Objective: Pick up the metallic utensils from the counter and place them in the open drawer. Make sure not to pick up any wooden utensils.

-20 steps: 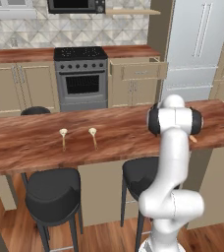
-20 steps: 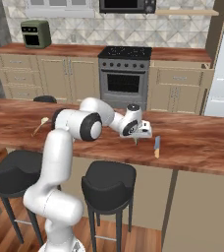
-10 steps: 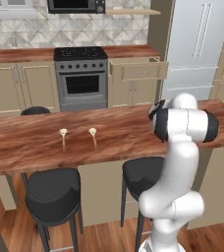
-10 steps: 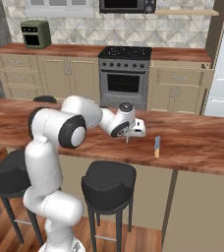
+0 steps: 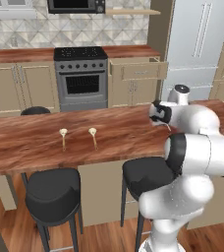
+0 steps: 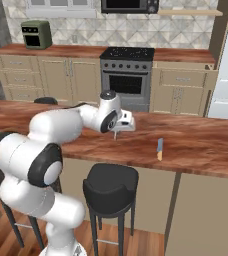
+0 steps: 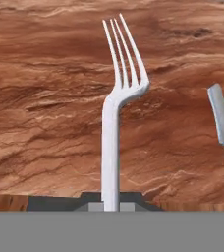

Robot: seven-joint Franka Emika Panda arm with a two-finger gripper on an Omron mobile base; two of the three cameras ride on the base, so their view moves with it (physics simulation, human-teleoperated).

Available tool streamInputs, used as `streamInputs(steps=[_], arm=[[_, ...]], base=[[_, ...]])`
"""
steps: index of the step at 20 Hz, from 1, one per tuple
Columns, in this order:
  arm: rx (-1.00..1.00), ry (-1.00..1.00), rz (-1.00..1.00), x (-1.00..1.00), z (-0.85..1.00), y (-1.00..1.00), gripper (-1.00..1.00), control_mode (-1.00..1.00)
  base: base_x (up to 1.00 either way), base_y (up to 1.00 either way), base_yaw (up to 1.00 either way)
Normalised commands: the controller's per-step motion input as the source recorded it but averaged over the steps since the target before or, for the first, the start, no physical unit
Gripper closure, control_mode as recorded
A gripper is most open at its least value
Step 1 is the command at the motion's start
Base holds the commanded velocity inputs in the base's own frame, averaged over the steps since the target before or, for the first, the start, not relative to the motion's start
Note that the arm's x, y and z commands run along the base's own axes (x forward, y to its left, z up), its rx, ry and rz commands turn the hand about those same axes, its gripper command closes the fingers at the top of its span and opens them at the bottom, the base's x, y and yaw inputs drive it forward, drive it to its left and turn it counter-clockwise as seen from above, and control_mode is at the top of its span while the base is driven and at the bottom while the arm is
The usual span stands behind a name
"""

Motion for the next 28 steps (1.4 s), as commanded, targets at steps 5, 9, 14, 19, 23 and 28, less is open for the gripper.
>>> streamInputs(steps=[5,9,14,19,23,28], arm=[[-0.03,0.03,0.07,-1.0,0.85,0.46,1.0,-1.0],[0.0,0.0,0.04,-0.25,0.1,0.22,1.0,1.0],[0.0,0.0,0.0,0.0,0.0,0.0,1.0,1.0],[0.0,0.0,0.0,0.0,0.0,0.0,1.0,1.0],[0.0,0.0,0.0,0.0,0.0,0.0,1.0,1.0],[0.0,0.0,0.0,0.0,0.0,0.0,1.0,1.0]], base=[[0.0,0.0,0.0],[-0.75,0.75,0.1],[-0.84,1.0,0.05],[-0.63,1.0,0.0],[-0.54,1.0,0.0],[-0.3,1.0,-0.02]])
